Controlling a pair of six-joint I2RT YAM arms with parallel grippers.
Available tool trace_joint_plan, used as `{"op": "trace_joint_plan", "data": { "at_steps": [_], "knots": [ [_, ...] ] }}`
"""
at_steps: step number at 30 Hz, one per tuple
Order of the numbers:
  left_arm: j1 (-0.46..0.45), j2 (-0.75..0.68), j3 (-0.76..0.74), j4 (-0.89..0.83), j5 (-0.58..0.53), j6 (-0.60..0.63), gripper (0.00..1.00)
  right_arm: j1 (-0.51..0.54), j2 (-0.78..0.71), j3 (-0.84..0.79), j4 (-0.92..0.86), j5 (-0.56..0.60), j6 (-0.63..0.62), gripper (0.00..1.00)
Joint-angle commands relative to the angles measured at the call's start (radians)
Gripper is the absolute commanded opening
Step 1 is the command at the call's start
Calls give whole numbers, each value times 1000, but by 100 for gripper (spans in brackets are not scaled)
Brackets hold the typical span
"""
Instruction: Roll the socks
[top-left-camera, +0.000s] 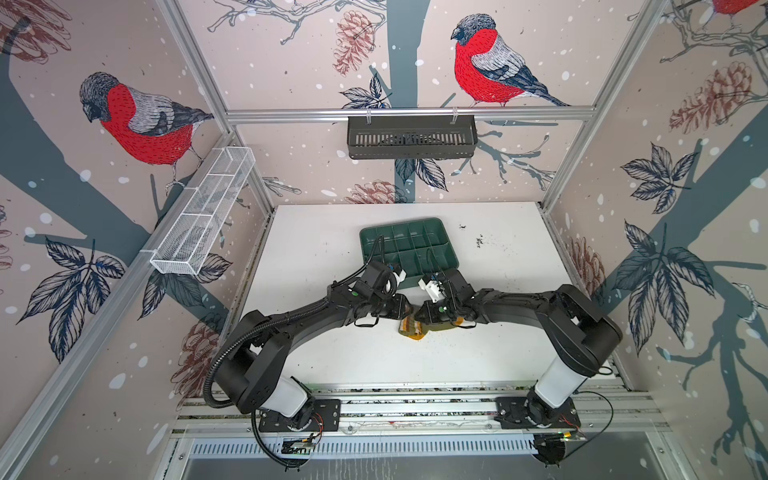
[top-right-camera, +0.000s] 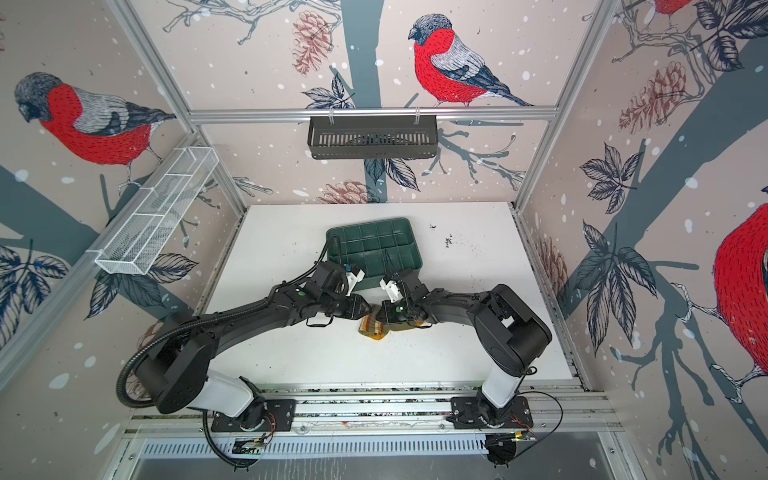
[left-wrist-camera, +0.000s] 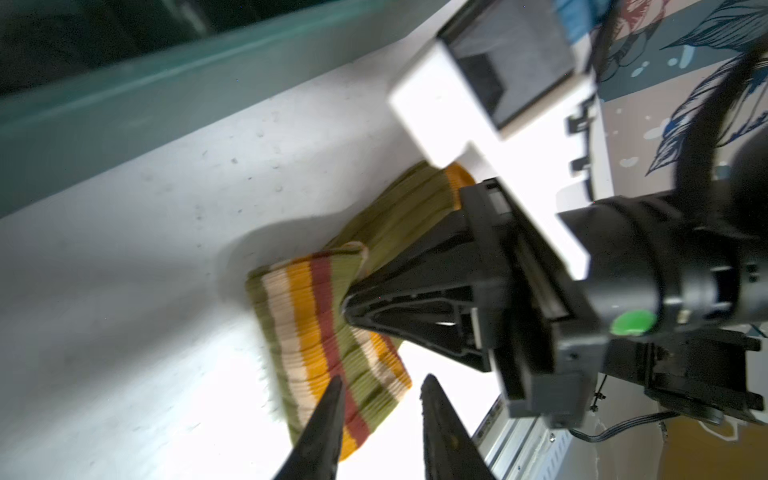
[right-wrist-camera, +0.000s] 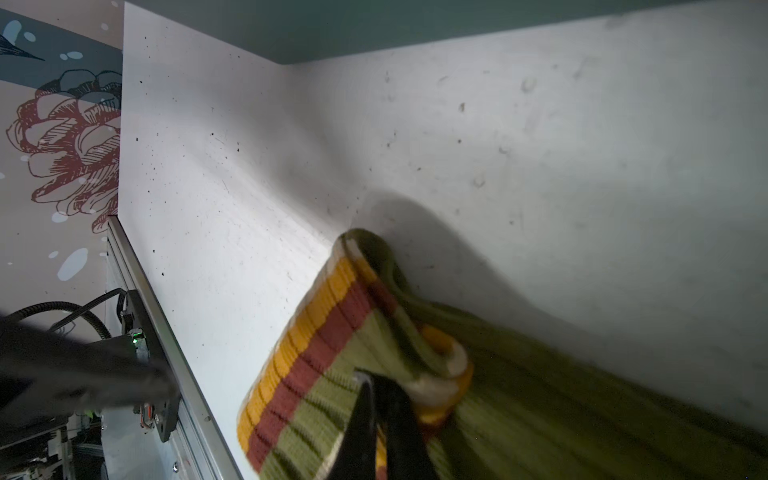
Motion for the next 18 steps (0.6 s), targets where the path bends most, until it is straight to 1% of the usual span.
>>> {"op": "trace_joint_plan", "data": {
  "at_steps": [1, 5, 7, 9, 12, 14, 18],
  "knots": [
    [29, -5, -44, 23, 11, 12, 35, 3, 4, 3, -59, 44, -15, 10],
    [57, 11, -95, 105, 74, -2, 37, 5, 1, 2, -66, 49, -15, 10],
    [60, 20, -103, 133, 90, -9, 38, 6, -3, 3, -68, 50, -15, 10],
    [60, 32, -106, 155, 106, -12, 42, 7, -6, 3, -67, 52, -14, 10],
    [60, 52, -115, 187, 128, -16, 42, 10, -8, 2, -68, 52, -12, 10],
    [63, 66, -124, 205, 138, -21, 47, 11, -9, 1, -68, 52, -11, 10],
    [68, 92, -151, 258, 175, -32, 51, 14, -6, 3, -68, 52, -9, 10]
  ]
}}
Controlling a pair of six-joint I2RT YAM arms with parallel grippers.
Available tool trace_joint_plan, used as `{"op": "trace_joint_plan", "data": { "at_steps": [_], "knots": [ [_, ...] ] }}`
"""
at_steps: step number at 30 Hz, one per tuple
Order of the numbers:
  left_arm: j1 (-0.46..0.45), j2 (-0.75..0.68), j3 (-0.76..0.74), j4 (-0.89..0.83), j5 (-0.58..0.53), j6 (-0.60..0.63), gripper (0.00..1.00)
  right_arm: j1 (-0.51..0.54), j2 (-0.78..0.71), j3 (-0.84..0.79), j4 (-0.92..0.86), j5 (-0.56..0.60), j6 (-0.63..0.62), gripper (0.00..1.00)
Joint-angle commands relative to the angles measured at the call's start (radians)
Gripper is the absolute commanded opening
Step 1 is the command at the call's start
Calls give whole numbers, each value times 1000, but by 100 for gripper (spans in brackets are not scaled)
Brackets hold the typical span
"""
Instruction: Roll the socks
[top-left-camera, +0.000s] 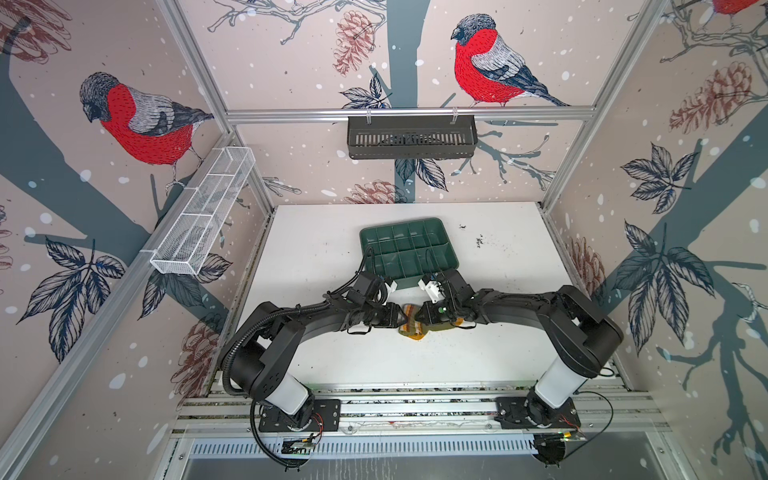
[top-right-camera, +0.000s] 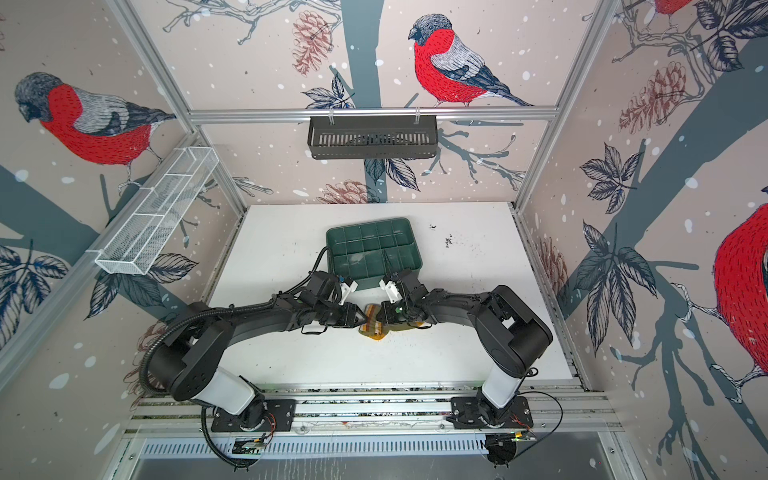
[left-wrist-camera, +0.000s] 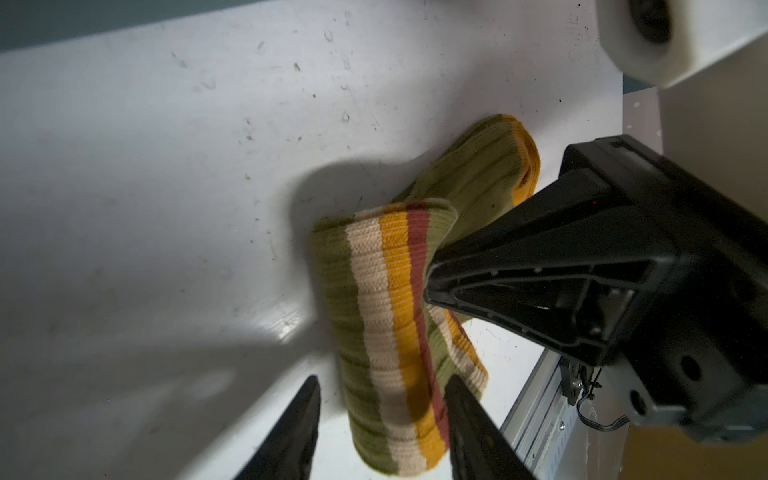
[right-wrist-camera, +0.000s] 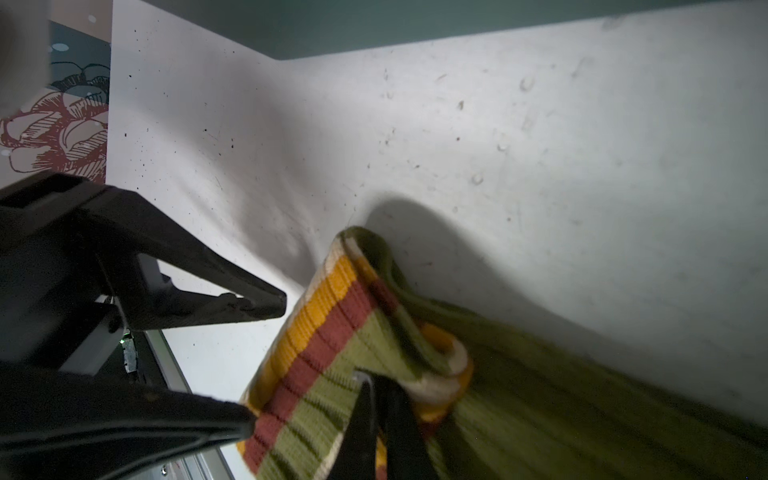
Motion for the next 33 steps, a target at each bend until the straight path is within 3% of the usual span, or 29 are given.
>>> {"op": "trace_joint_plan", "data": {
  "at_steps": [1, 5, 7, 12, 21, 26, 27, 33],
  "knots": [
    [4, 20, -19, 91, 51, -17, 56, 4, 2, 4, -52, 26, -3, 10],
    [4, 46, -29, 132, 70, -28, 59, 6, 6, 10, -55, 26, -5, 10],
    [4, 57, -31, 155, 83, -34, 67, 6, 8, 13, -58, 27, -5, 10],
    [4, 86, -46, 220, 119, -55, 67, 8, 11, 15, -65, 31, -5, 10],
    [4, 98, -74, 226, 149, -58, 51, 7, 18, 26, -66, 33, -3, 10],
    [4, 92, -80, 219, 148, -58, 46, 9, 20, 30, -66, 30, -3, 10],
    [4, 95, -81, 228, 152, -62, 43, 9, 19, 30, -65, 31, -3, 10],
    [4, 112, -68, 234, 153, -70, 0, 9, 15, 22, -62, 33, -2, 10]
  ]
}}
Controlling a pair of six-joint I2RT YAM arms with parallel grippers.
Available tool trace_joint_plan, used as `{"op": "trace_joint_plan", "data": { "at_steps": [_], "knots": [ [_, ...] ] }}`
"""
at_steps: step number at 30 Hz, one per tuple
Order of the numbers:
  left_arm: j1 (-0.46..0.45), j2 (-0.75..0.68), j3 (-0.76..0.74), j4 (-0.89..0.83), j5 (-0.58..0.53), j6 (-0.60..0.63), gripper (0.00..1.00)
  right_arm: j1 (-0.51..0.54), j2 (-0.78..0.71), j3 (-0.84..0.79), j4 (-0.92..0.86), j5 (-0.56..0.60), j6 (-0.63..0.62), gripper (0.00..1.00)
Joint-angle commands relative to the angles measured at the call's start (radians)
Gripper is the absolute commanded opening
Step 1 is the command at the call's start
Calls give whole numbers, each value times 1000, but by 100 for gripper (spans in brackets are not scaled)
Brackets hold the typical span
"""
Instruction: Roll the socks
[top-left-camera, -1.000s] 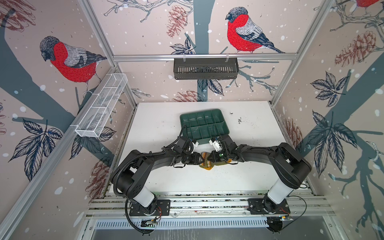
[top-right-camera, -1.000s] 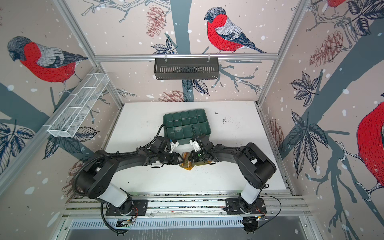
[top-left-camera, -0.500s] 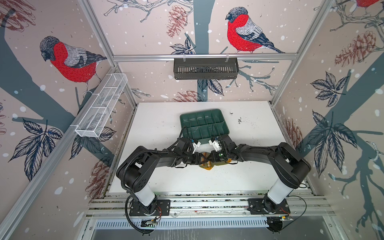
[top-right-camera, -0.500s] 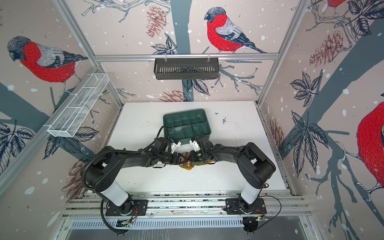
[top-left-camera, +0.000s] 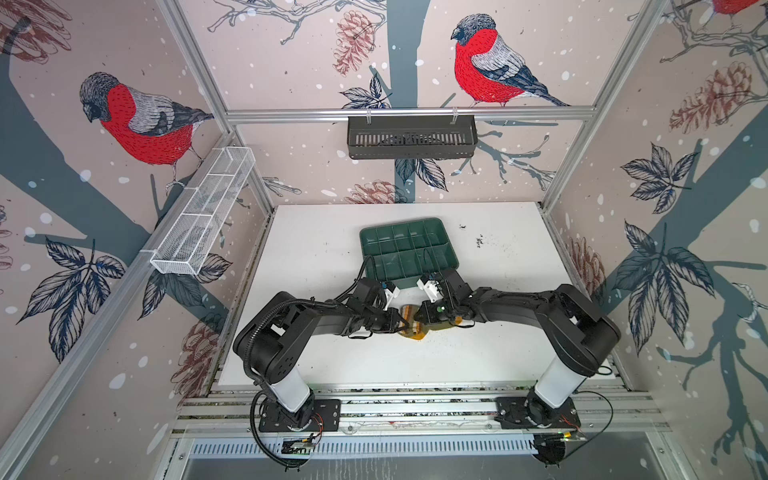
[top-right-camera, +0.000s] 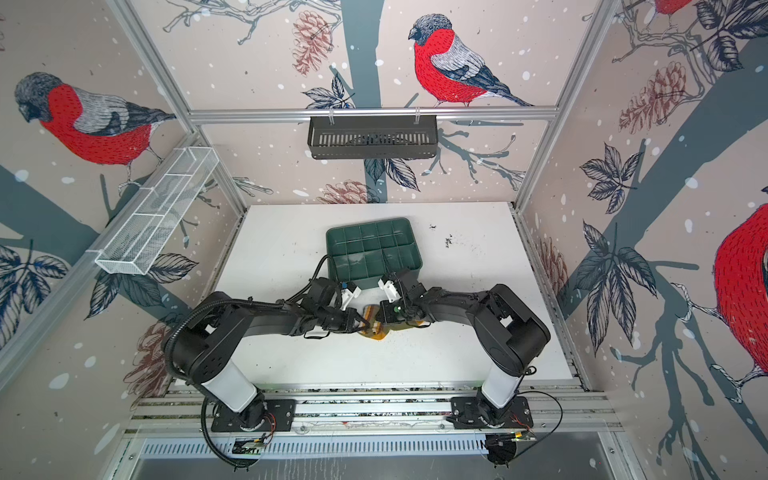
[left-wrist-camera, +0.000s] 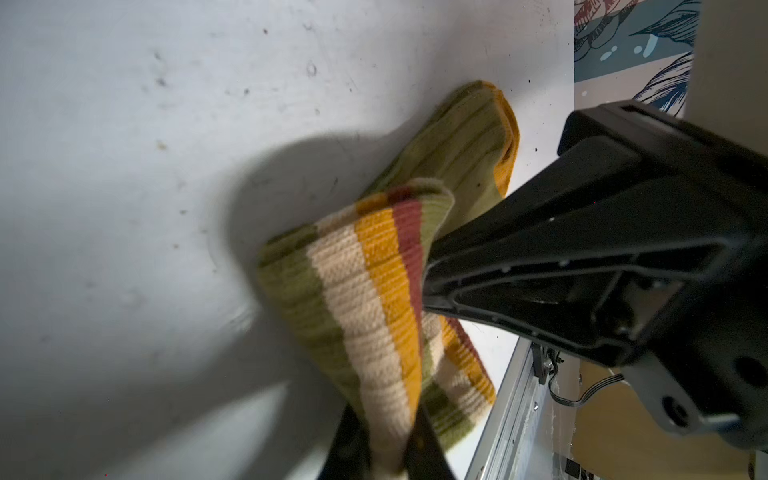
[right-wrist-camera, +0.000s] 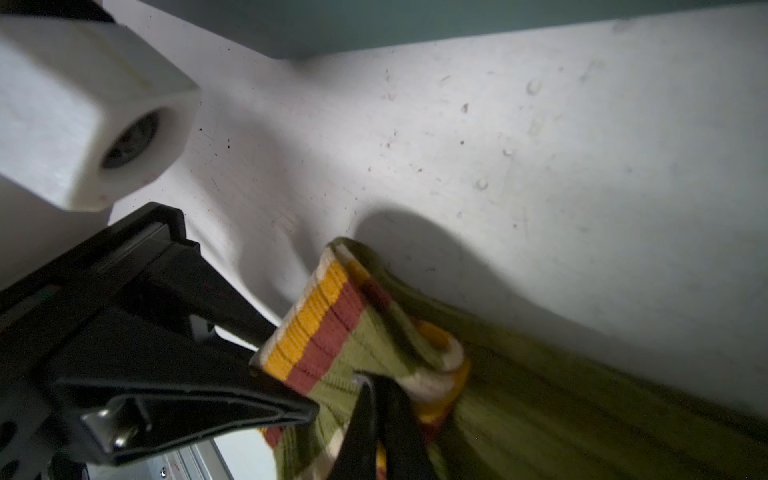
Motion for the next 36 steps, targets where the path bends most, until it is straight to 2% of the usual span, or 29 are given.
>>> {"op": "trace_joint_plan", "data": {
  "at_steps": [1, 4, 8, 12, 17, 21, 27, 36],
  "knots": [
    [-1, 8, 12, -18, 9, -13, 0, 3, 2, -5, -34, 23, -3, 10],
    [-1, 2, 42, -85, -27, 3, 0, 3, 2, -5, -30, 24, -2, 10],
    [-3, -21, 132, -307, -138, 82, 0, 1, 1, -5, -32, 23, -5, 13],
    [-7, -43, 206, -475, -225, 146, 0, -6, -11, -4, -32, 21, -8, 20],
    [-17, -30, 267, -602, -293, 200, 0, -18, -45, -9, -32, 21, -13, 29],
    [-46, -4, 324, -661, -323, 226, 0, -21, -65, -9, -30, 19, -15, 29],
    [-86, 42, 397, -727, -370, 245, 0, -18, -76, 2, -20, -4, -6, 22],
    [-99, 23, 450, -784, -400, 248, 0, -14, -32, -14, 0, -4, 11, 17]
  ]
}}
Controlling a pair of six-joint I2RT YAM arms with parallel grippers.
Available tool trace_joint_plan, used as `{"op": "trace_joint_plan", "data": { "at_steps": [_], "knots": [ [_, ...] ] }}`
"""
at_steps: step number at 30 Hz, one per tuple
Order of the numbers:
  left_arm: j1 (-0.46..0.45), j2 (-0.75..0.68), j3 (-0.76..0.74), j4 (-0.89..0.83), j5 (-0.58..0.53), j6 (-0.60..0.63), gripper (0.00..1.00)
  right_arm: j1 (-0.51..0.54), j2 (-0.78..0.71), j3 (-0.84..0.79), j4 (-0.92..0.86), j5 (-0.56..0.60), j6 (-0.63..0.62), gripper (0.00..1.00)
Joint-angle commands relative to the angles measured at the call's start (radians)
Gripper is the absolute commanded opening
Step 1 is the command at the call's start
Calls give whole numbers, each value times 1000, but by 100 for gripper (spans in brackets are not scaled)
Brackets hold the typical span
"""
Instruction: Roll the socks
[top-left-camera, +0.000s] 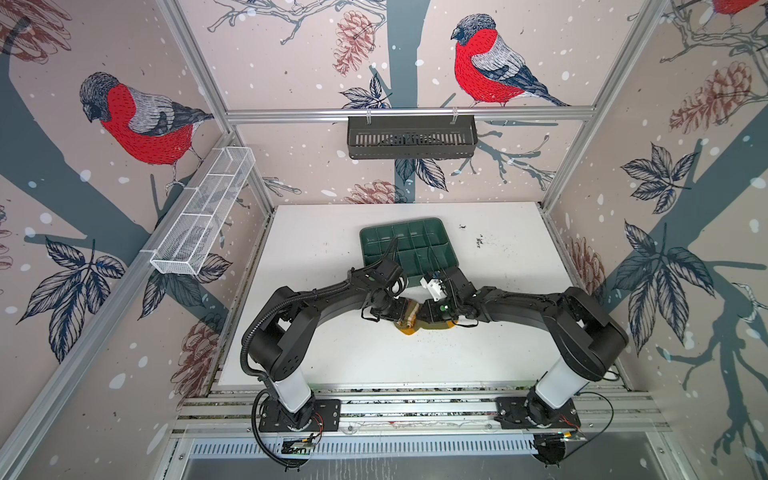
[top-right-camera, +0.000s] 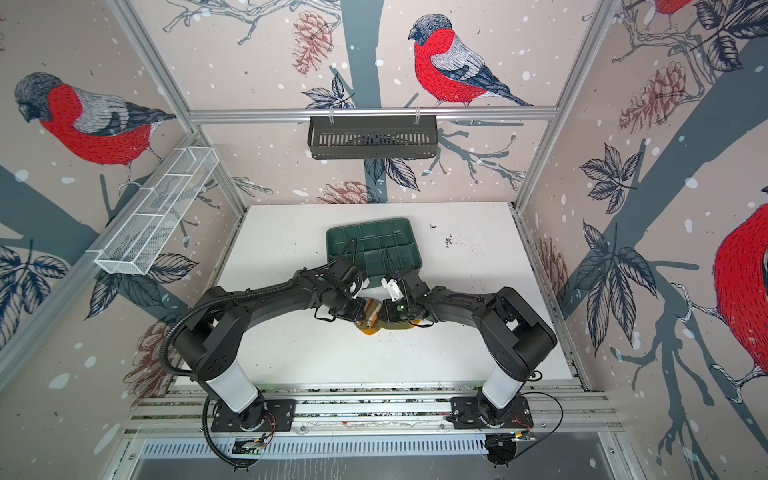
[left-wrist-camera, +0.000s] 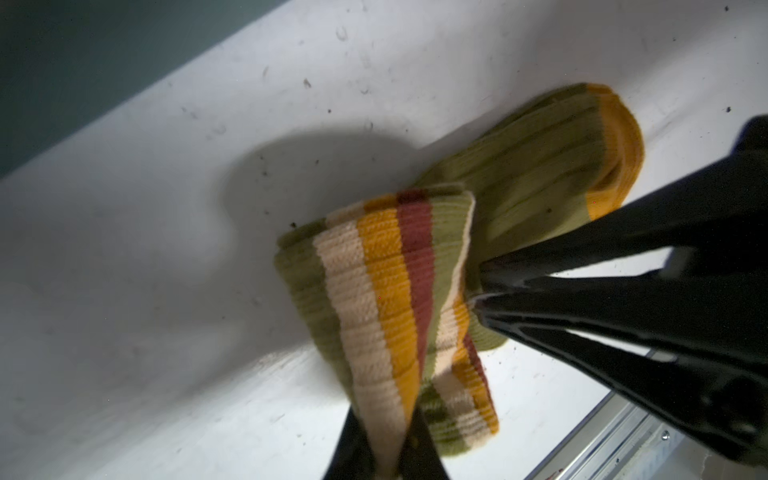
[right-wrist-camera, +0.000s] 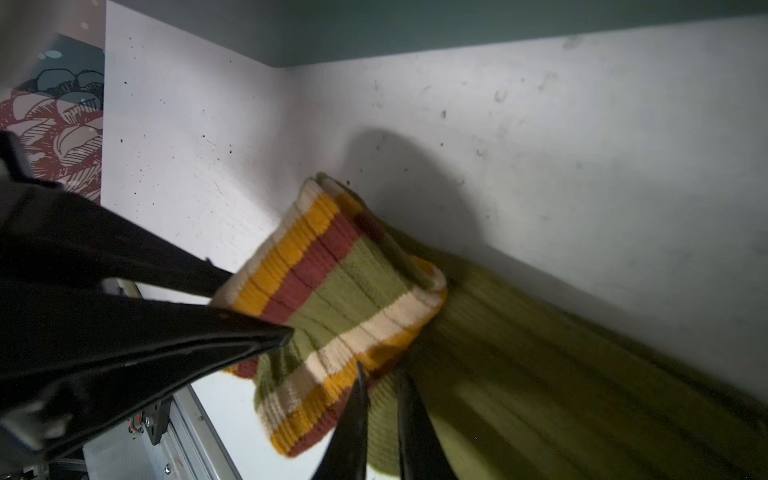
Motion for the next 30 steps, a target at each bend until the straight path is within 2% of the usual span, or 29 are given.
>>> {"op": "trace_joint_plan", "data": {
  "at_steps": [1, 9, 13, 27, 30],
  "knots": [
    [-7, -11, 19, -56, -20, 9, 0, 3, 8, -2, 28, -5, 11, 17],
    [-34, 12, 61, -87, -12, 18, 0, 6, 20, 5, 49, -11, 11, 17],
    [-39, 9, 81, -97, -4, 20, 6, 6, 33, 8, 58, -14, 12, 16],
    [-41, -19, 71, -10, 112, 10, 37, 5, 56, -3, 82, -29, 17, 16],
    [-41, -20, 67, 6, 124, 6, 37, 4, 59, -5, 85, -28, 18, 16]
  ]
}}
